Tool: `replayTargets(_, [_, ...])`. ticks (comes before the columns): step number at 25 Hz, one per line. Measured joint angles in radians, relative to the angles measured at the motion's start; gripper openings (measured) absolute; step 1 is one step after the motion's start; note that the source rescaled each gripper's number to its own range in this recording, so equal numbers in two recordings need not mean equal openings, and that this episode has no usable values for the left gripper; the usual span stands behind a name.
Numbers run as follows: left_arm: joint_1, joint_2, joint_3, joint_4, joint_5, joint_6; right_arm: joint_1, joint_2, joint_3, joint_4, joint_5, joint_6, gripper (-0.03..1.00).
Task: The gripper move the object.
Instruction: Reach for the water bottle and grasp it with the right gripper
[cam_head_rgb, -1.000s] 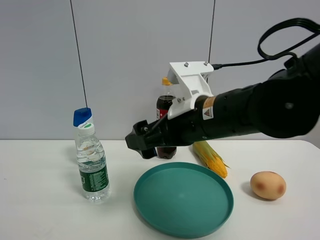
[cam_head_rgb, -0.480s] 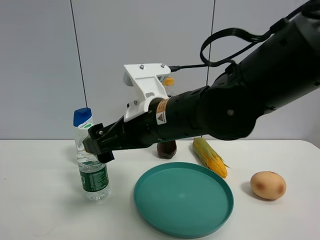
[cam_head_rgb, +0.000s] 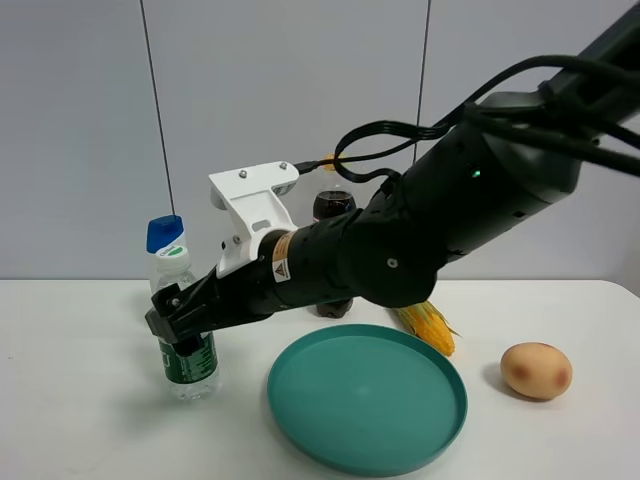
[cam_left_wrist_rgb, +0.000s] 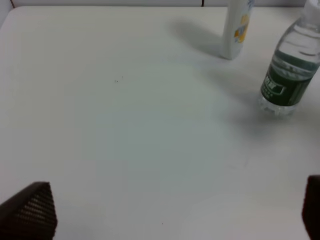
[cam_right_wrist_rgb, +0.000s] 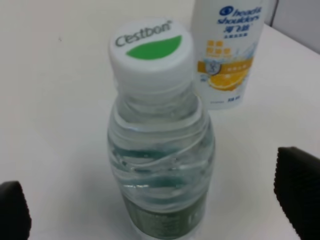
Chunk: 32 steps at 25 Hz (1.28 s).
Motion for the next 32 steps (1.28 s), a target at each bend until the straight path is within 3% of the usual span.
replayTargets(12, [0.000,0.000,0.000,0.000,0.000,0.000,0.005,0.073,-0.031,0.002,-0.021,-0.026,1.00])
replayTargets(20, [0.000,0.000,0.000,0.000,0.000,0.000,0.005,0.138,-0.038,0.034,-0.110,-0.035,1.00])
replayTargets(32, [0.000,0.000,0.000,0.000,0.000,0.000,0.005,0.236,-0.165,0.039,-0.128,-0.041,1.00])
